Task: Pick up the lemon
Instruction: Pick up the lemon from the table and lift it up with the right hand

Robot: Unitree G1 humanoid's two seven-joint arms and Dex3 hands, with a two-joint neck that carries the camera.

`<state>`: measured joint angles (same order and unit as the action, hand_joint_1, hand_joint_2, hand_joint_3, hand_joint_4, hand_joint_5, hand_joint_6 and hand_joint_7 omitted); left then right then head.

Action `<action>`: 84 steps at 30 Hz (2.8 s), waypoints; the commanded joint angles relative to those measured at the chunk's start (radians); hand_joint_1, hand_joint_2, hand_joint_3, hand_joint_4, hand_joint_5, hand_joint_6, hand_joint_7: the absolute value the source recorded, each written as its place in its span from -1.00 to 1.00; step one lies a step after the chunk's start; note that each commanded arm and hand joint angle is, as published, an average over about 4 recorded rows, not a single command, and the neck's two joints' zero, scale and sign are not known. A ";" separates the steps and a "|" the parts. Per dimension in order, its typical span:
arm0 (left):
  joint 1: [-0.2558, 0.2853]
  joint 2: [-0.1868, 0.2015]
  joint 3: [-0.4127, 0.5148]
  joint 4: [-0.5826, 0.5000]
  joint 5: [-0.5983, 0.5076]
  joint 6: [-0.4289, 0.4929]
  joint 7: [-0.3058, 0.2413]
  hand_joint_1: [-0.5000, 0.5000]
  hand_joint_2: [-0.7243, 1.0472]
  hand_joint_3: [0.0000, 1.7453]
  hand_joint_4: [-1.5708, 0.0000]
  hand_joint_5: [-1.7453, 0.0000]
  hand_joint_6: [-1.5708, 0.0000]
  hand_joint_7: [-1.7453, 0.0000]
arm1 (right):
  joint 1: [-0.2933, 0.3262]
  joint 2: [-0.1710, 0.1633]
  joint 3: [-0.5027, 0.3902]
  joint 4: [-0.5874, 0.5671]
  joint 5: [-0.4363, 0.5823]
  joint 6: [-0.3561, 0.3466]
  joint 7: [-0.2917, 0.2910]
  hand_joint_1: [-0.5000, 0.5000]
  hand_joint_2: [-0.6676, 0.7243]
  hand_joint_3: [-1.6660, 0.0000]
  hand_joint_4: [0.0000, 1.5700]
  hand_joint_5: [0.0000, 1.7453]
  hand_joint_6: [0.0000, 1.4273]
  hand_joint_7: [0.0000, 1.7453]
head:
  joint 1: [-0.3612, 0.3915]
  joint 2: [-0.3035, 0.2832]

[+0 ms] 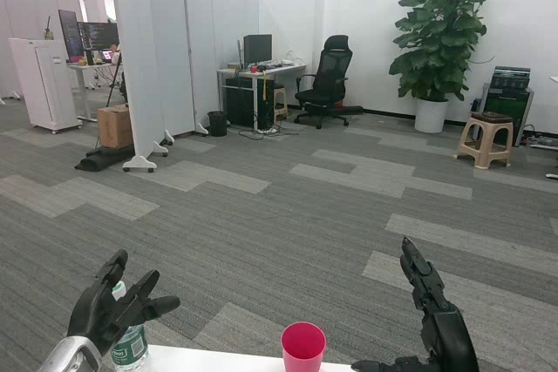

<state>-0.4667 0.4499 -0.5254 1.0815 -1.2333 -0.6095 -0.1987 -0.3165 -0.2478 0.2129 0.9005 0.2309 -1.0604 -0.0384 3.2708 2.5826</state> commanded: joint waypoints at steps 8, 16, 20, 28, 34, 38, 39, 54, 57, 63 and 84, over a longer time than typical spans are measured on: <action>0.000 0.000 0.005 -0.003 0.000 -0.009 -0.001 1.00 0.90 -0.95 0.95 1.00 1.00 1.00 | -0.029 -0.004 0.001 0.010 0.007 0.005 -0.006 -0.42 -0.09 0.71 -1.00 -0.67 -1.00 -1.00 | -0.056 -0.393; 0.000 0.001 0.003 -0.003 -0.001 -0.009 -0.001 1.00 0.90 -0.90 0.95 1.00 1.00 1.00 | -0.029 -0.004 0.000 0.014 0.007 0.005 -0.006 -0.42 -0.09 0.71 -1.00 -0.67 -1.00 -1.00 | -0.095 -0.532; 0.000 0.001 0.002 -0.002 0.000 -0.009 -0.001 1.00 0.90 -0.90 0.95 1.00 1.00 1.00 | -0.029 -0.004 -0.001 0.014 0.008 0.005 -0.006 -0.42 -0.09 0.71 -1.00 -0.67 -1.00 -1.00 | -0.103 -0.547; 0.000 0.001 0.001 -0.002 0.000 -0.009 -0.002 1.00 0.90 -0.90 0.95 1.00 1.00 1.00 | -0.029 -0.004 -0.003 0.015 0.007 0.005 -0.006 -0.42 -0.09 0.71 -1.00 -0.67 -1.00 -1.00 | -0.145 -0.544; 0.000 0.001 0.000 -0.005 0.000 -0.009 -0.002 1.00 0.90 -0.93 0.95 1.00 1.00 1.00 | -0.011 -0.003 -0.046 -0.002 0.007 0.005 -0.007 -0.44 -0.09 0.71 -1.00 -0.67 -1.00 -1.00 | -0.480 -0.476; 0.000 0.001 0.001 -0.005 0.000 -0.009 -0.001 1.00 0.90 -0.90 0.95 1.00 1.00 1.00 | 0.019 -0.003 -0.091 -0.025 0.005 0.005 -0.008 -0.48 -0.09 0.71 -1.00 -0.67 -1.00 -1.00 | -0.522 -0.471; 0.000 0.002 0.001 -0.005 -0.001 -0.009 -0.001 1.00 0.90 -0.90 0.95 1.00 1.00 1.00 | 0.024 -0.004 -0.098 -0.029 0.005 0.005 -0.008 -0.50 -0.09 0.71 -1.00 -0.67 -1.00 -1.00 | -0.561 -0.466; -0.008 0.007 -0.010 -0.006 0.002 -0.007 -0.002 1.00 0.90 -0.93 0.95 1.00 1.00 1.00 | 0.181 -0.005 -0.280 -0.173 0.005 0.004 -0.008 -0.50 -0.18 0.71 -1.00 -0.67 -1.00 -1.00 | -0.706 -0.459; -0.013 0.007 -0.015 -0.005 0.003 -0.007 -0.002 1.00 0.90 -0.95 0.95 1.00 1.00 1.00 | 0.208 -0.005 -0.310 -0.195 0.005 0.004 -0.008 -0.50 -0.20 0.71 -1.00 -0.67 -1.00 -1.00 | -0.725 -0.472; -0.018 0.007 -0.025 -0.003 0.002 -0.006 -0.002 1.00 0.90 -0.90 0.95 1.00 1.00 1.00 | 0.268 -0.005 -0.360 -0.224 0.007 0.004 -0.008 -0.50 -0.23 0.71 -1.00 -0.67 -1.00 -1.00 | -0.740 -0.490; -0.070 0.007 -0.079 0.016 -0.006 0.005 -0.001 1.00 0.90 -0.90 0.95 1.00 1.00 1.00 | 0.514 0.017 -0.481 -0.239 0.054 0.015 0.036 -0.50 -0.11 0.71 -1.00 -0.67 -1.00 -1.00 | -0.796 -0.488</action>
<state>-0.5110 0.4496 -0.5955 1.0904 -1.2364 -0.6115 -0.2002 0.1772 -0.2447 -0.2560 0.6416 0.2762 -1.0551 -0.0132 2.4767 2.0934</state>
